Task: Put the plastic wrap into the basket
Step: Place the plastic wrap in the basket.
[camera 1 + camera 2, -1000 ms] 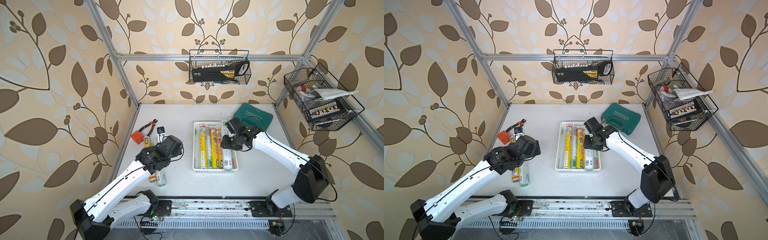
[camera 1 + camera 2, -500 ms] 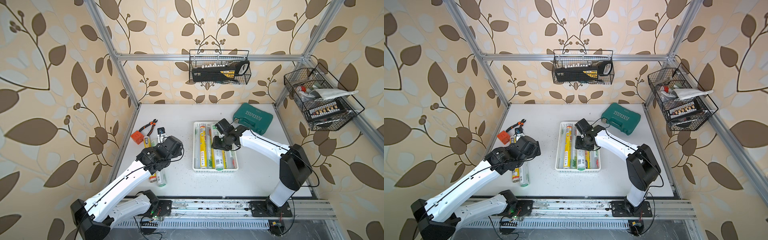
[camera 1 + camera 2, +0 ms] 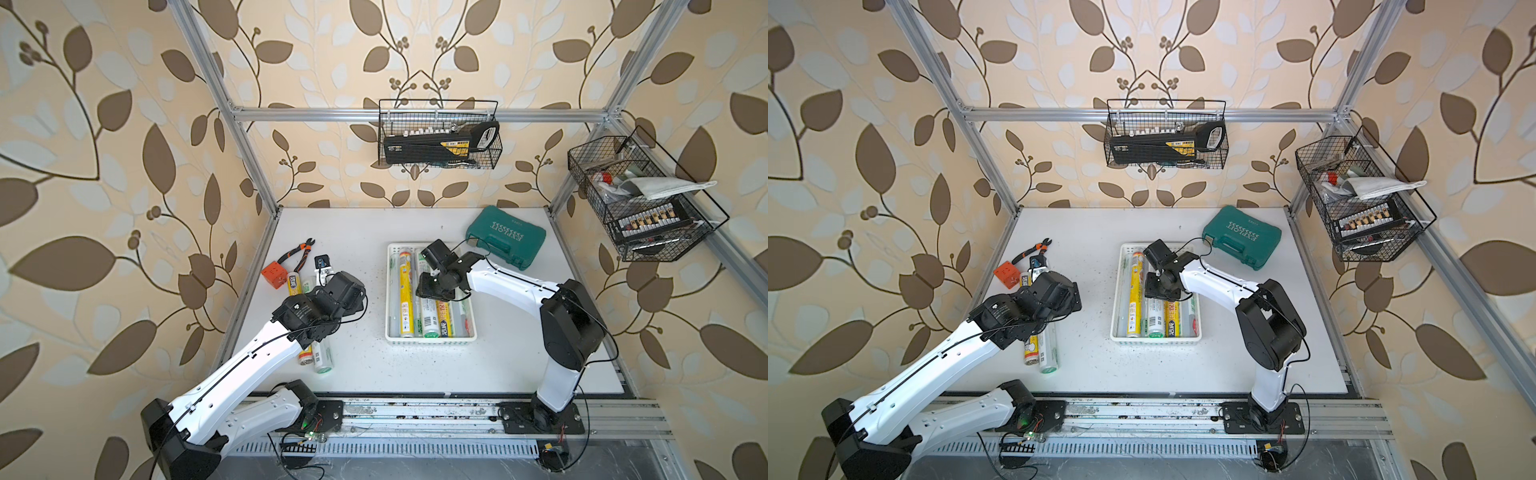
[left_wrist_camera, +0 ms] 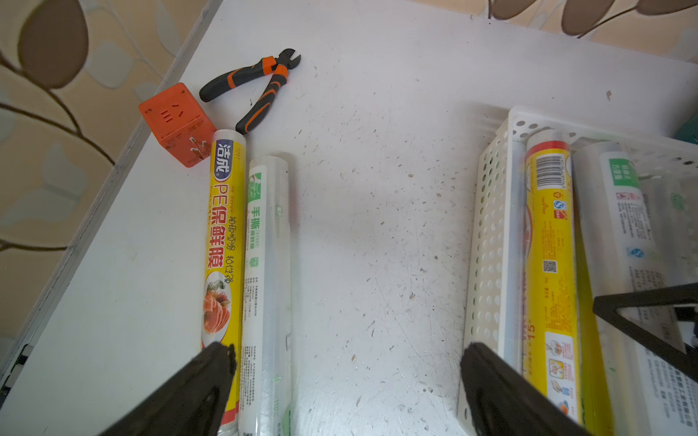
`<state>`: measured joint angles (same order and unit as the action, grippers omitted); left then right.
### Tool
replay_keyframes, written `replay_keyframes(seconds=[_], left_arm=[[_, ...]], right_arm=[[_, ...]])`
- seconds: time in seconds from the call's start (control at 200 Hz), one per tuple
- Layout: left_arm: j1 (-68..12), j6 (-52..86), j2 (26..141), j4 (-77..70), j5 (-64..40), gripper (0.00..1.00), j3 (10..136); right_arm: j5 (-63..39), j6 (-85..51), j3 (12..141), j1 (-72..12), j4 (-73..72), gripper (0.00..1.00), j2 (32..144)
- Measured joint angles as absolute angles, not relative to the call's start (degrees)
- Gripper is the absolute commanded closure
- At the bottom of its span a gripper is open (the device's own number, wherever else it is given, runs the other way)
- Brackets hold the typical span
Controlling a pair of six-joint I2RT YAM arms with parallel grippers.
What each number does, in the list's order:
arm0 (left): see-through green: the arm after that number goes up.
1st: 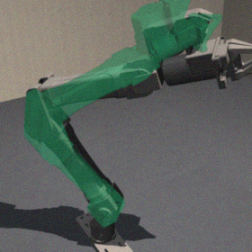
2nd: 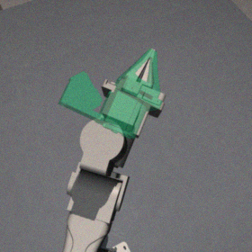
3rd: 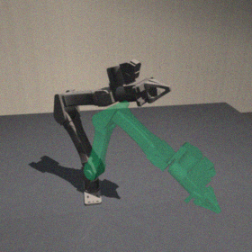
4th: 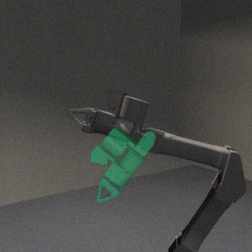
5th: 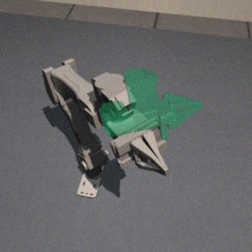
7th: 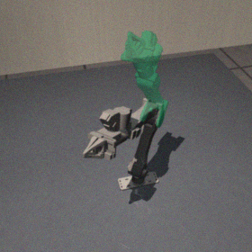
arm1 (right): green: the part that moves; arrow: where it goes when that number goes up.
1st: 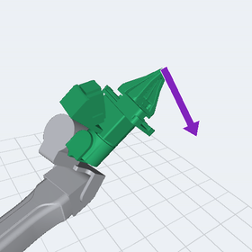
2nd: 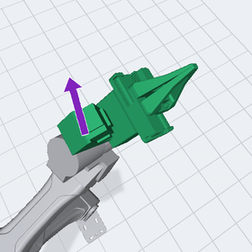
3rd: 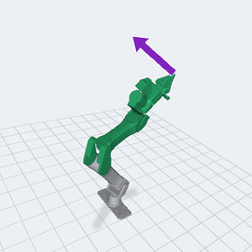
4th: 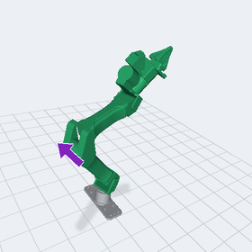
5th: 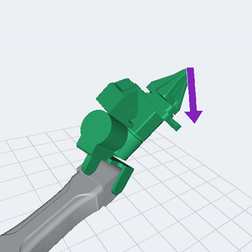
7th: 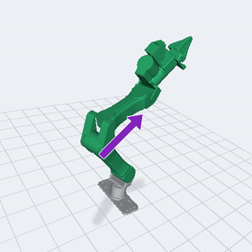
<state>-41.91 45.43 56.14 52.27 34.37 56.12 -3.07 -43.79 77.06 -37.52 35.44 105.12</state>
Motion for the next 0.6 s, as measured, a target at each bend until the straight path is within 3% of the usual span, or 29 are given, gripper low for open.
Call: replay_keyframes(seconds=[0.195,0.405,0.6], left_arm=[[-41.56,45.43,56.31,52.07,34.28,0.01,56.10],[-41.54,45.43,56.62,52.01,34.11,0.01,56.07],[-41.17,45.43,56.62,52.01,33.89,0.01,56.01]], right_arm=[[-2.68,-43.94,77.30,-37.65,35.27,0.48,105.73],[-2.79,-43.53,77.28,-38.22,34.68,0.23,105.41],[-2.72,-43.16,77.08,-38.70,34.48,0.19,100.82]])
